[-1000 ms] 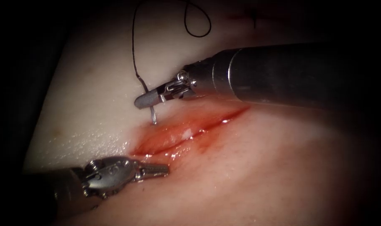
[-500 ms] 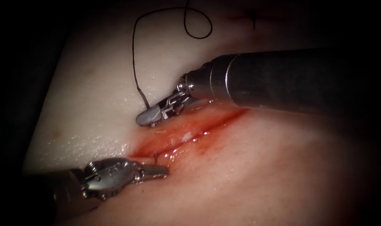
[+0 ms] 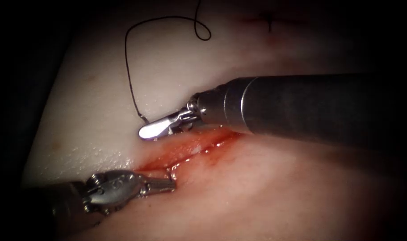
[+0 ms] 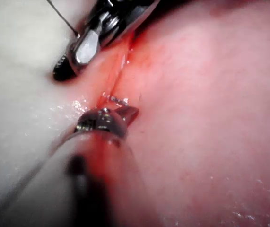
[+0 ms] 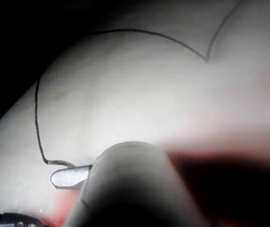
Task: Wound Closure
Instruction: Throw suture through skin above the incision with right jaws
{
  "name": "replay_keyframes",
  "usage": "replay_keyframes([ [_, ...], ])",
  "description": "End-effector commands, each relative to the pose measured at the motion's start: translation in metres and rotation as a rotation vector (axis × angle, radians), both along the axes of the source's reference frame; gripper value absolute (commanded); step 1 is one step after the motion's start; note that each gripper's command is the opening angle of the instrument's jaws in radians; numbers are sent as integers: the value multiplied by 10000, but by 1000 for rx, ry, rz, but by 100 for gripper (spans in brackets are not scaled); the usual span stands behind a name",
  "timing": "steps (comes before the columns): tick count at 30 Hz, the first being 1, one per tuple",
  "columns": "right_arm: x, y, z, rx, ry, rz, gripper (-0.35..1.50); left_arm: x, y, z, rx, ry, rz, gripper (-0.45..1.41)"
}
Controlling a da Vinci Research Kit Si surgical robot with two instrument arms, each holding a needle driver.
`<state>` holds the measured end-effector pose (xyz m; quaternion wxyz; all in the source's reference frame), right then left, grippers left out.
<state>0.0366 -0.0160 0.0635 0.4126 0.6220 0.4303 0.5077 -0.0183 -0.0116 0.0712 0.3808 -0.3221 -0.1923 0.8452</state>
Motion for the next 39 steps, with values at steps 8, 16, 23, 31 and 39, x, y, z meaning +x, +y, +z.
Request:
replay_keyframes([
  [8,-9,44,16,-583,-69,173,121,-5,-3,2,-1,-6,6,-37],
  [16,-13,63,5,-890,-114,156,125,-6,-3,1,0,-8,6,-37],
  [23,-16,77,-4,-1021,-143,182,121,-6,-4,1,2,-10,7,-37],
  [31,-20,96,-13,-1084,-203,208,116,-6,-5,0,3,-12,8,-37],
  [39,-16,92,-10,-1104,-207,189,96,-6,-6,-1,4,-11,8,-37],
])
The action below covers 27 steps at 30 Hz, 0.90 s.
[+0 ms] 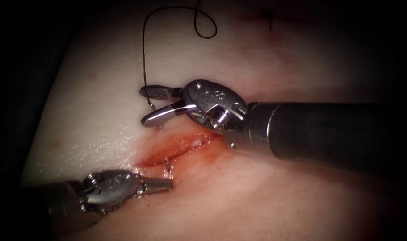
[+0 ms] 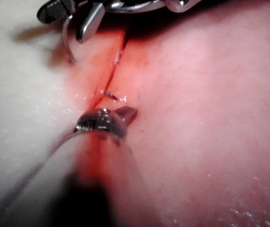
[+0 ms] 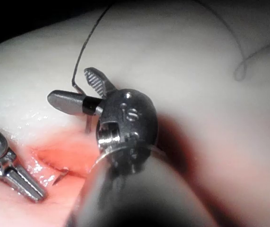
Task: Wound Closure
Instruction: Throw suture through skin above the incision with right jaws
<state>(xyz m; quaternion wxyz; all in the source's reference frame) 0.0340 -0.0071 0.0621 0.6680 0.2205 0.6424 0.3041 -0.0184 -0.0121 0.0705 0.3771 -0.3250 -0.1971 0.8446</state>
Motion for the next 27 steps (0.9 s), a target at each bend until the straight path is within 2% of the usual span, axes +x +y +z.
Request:
replay_keyframes([
  [1,10,3,4,-6,-6,-10,89,-5,-1,6,0,-1,0,-37],
  [2,11,3,4,-12,-18,-20,83,-5,-1,6,0,-1,0,-37],
  [3,12,3,4,-11,-34,-37,61,-5,-1,6,0,-1,0,-37],
  [4,12,3,5,-11,-41,-42,56,-5,-1,6,0,-1,0,-37],
  [5,13,3,5,-11,-44,-44,29,-5,-1,6,0,-1,0,-37],
  [6,13,1,6,-13,-44,-44,-22,-5,-1,5,1,-3,2,-37],
  [7,14,-1,7,20,-51,-50,-35,-5,-1,5,1,-3,2,-37],
  [11,14,-5,14,229,-154,-109,-35,-5,-2,4,3,-3,2,-37],
  [12,14,-4,17,286,-167,-107,-35,-4,-2,3,3,-4,3,-37],
  [13,11,-3,24,445,-170,-77,-35,-3,-1,1,5,-4,4,-37],
  [16,7,-2,33,570,-165,-65,-35,-1,0,0,7,-6,6,-37],
  [17,6,-2,35,611,-159,-69,-35,0,0,0,7,-6,7,-37],
  [19,3,-6,40,781,-109,-96,-35,1,0,0,7,-7,8,-37],
  [23,5,-16,36,859,-20,-142,-35,0,1,0,8,-7,8,-37],
  [27,13,-35,20,916,50,-193,-35,0,2,0,4,-7,11,-37],
])
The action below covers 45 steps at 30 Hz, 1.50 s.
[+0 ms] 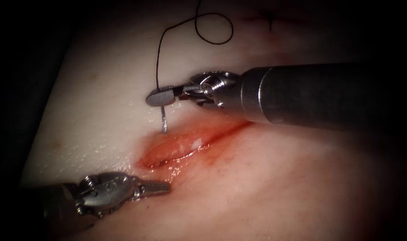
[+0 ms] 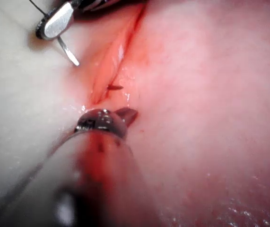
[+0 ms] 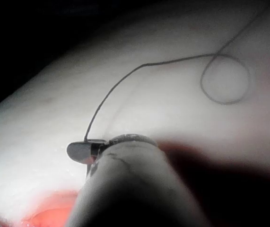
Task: Wound Closure
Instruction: Throw suture through skin above the incision with right jaws, then pull needle the rest of the way through flesh with left end-effector
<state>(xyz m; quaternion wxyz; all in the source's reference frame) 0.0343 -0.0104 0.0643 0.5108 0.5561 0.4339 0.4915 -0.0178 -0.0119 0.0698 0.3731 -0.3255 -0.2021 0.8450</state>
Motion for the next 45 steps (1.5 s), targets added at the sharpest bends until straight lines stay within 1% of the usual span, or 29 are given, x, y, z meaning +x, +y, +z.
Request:
replay_keyframes([
  [1,12,-5,-5,4,11,-12,-35,-6,-1,7,-2,-2,1,-37],
  [4,14,-15,-13,8,34,-22,-35,-5,-1,6,-2,-2,1,-37],
  [11,13,-43,-25,36,50,-51,-35,-6,0,7,-1,-2,2,-37],
  [12,12,-46,-24,39,50,-44,-35,-6,0,6,-5,-2,5,-37],
  [13,11,-45,-24,3,42,-22,-35,-7,0,6,-8,-2,9,-37],
  [14,10,-42,-23,-49,34,9,-11,-7,1,5,-12,-3,13,-37],
  [15,7,-32,-19,-154,8,58,83,-7,1,3,-28,-8,27,-38],
  [16,6,-27,-17,-158,-6,74,105,-7,2,2,-37,-13,31,-38],
  [17,3,-21,-15,-156,-27,96,113,-7,2,1,-49,-20,42,-38],
  [18,1,-16,-12,-161,-41,111,116,-7,3,-1,-69,-31,49,-35],
  [19,-2,-11,-9,-177,-49,120,115,-6,4,-2,-78,-41,44,-27],
  [22,-12,1,2,-241,-59,130,121,-4,10,-7,-142,-77,63,-8],
  [24,-22,10,10,-246,-68,136,123,-3,12,-10,-172,-92,75,-6],
  [26,-33,17,16,-263,-74,140,125,-3,13,-14,-219,-104,104,-5],
  [28,-47,22,21,-267,-76,142,133,-4,14,-17,-303,-122,150,2],
  [29,-61,25,23,-278,-75,138,136,-6,15,-20,-366,-140,165,9],
  [32,-77,24,21,-282,-76,135,136,-10,16,-24,-460,-156,194,24],
  [35,-89,24,17,-300,-64,137,126,-19,17,-26,-504,-159,202,39],
  [39,-98,26,13,-309,-36,164,123,-35,20,-25,-593,-175,166,44],
  [44,-97,25,14,-327,-39,177,123,-46,25,-20,-693,-203,98,46],
  [45,-97,25,14,-333,-37,180,123,-47,26,-18,-698,-201,101,46],
])
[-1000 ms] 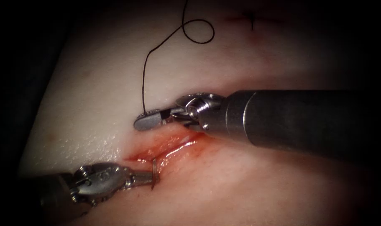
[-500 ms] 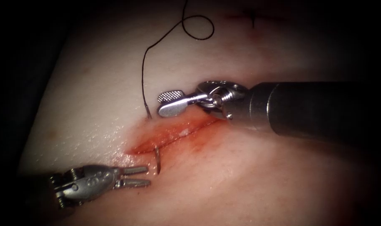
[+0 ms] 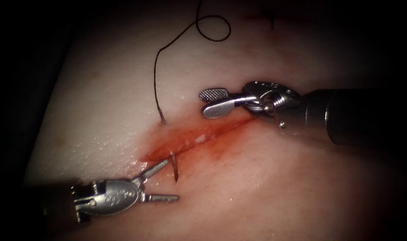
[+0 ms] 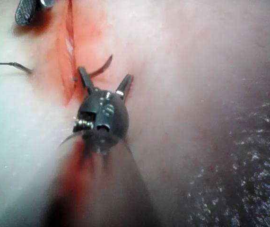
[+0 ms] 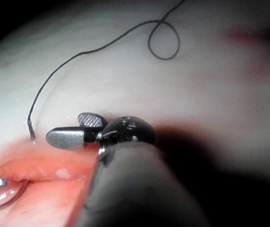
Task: Wound Closure
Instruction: Pull needle the rest of the way through flesh with left end-effector
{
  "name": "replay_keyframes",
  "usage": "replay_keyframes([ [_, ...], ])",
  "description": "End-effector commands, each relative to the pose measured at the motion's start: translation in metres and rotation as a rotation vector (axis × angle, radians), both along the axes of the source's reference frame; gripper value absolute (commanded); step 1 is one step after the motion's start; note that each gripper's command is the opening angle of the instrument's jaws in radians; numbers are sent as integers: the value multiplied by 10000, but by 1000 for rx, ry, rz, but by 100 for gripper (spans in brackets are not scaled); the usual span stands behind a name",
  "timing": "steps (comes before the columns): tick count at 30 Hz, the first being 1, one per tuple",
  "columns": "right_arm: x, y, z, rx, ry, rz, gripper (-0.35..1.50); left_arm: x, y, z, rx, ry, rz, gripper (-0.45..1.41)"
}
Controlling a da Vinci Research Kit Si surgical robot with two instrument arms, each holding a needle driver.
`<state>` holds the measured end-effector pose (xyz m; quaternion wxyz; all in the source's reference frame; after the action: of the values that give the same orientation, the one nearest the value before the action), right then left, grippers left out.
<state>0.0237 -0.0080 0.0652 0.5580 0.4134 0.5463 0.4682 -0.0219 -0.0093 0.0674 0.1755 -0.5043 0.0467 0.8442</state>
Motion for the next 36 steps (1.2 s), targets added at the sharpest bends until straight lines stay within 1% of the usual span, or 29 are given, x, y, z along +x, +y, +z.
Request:
replay_keyframes([
  [1,9,1,5,-2,5,3,123,-6,1,8,-6,3,2,46],
  [7,10,-2,4,-14,2,26,123,-14,13,17,-14,-5,-21,41],
  [15,11,-9,4,-18,3,32,120,-15,27,30,-23,-2,-45,34],
  [16,12,-10,4,-24,2,32,120,-16,27,31,-24,-2,-46,29],
  [18,11,-11,2,-35,-13,51,116,-17,28,34,-21,-2,-51,2],
  [21,9,-9,0,-96,-32,67,111,-16,29,36,-4,-10,-62,-27],
  [22,7,-7,-3,-138,-48,75,106,-14,29,37,1,-13,-63,-45],
  [23,5,-5,-4,-158,-57,84,103,-13,29,38,10,-17,-67,-45],
  [24,3,0,-7,-217,-76,96,94,-11,29,37,39,-27,-86,-45],
  [25,2,3,-8,-255,-86,97,91,-11,29,37,53,-40,-91,-45],
  [27,-1,12,-11,-273,-106,110,84,-12,27,36,94,-55,-95,-45],
  [28,-2,16,-12,-304,-113,109,78,-13,26,34,132,-78,-102,-45],
  [29,-3,19,-14,-330,-102,96,73,-14,25,33,154,-96,-103,-45],
  [30,-4,24,-15,-350,-78,76,71,-15,23,32,182,-113,-106,-45],
  [32,-3,28,-17,-369,-73,70,81,-19,20,27,264,-166,-119,-45],
  [33,-3,28,-17,-369,-70,69,83,-20,19,25,299,-189,-121,-45],
  [36,-1,24,-19,-372,-40,47,78,-25,17,16,410,-247,-135,-45],
])
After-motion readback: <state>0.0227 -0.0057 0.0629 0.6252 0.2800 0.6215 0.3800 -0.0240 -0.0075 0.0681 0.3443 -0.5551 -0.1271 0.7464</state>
